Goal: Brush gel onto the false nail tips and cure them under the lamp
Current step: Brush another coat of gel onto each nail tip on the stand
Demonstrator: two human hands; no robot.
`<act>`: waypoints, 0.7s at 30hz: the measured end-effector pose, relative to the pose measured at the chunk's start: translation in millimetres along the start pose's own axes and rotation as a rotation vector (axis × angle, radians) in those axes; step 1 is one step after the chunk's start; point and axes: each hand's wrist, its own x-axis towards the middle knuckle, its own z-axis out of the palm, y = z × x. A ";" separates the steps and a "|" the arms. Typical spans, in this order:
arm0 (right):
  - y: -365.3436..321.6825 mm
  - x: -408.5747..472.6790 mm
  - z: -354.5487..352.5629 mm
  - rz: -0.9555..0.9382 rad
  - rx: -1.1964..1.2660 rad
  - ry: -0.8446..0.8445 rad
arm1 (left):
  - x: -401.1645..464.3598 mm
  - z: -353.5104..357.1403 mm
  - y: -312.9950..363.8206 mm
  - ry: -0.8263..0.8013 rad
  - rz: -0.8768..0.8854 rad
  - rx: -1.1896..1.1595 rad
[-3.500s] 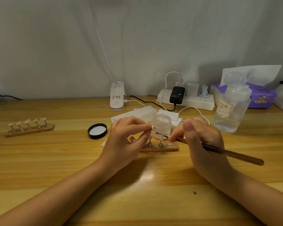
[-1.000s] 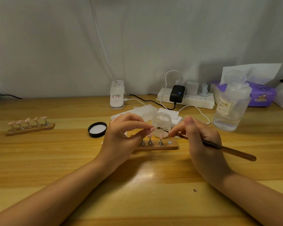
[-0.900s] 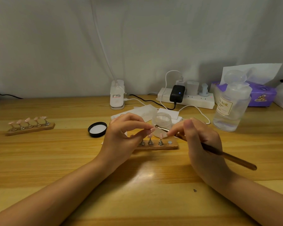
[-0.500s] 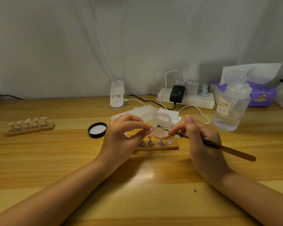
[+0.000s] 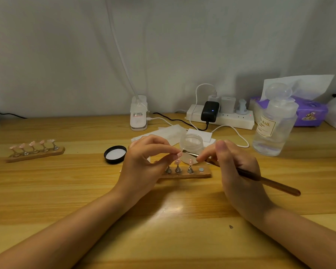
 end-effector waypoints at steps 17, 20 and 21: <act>0.8 -0.7 2.8 -0.167 -0.092 -0.054 | -1.2 -0.4 -0.4 -0.017 -0.022 0.029; 1.7 0.3 -0.1 -0.020 -0.030 -0.014 | -2.3 -1.2 -0.8 -0.016 -0.027 0.035; 1.9 0.6 -1.2 0.031 -0.003 0.003 | -2.5 -0.9 -0.9 -0.015 -0.025 0.040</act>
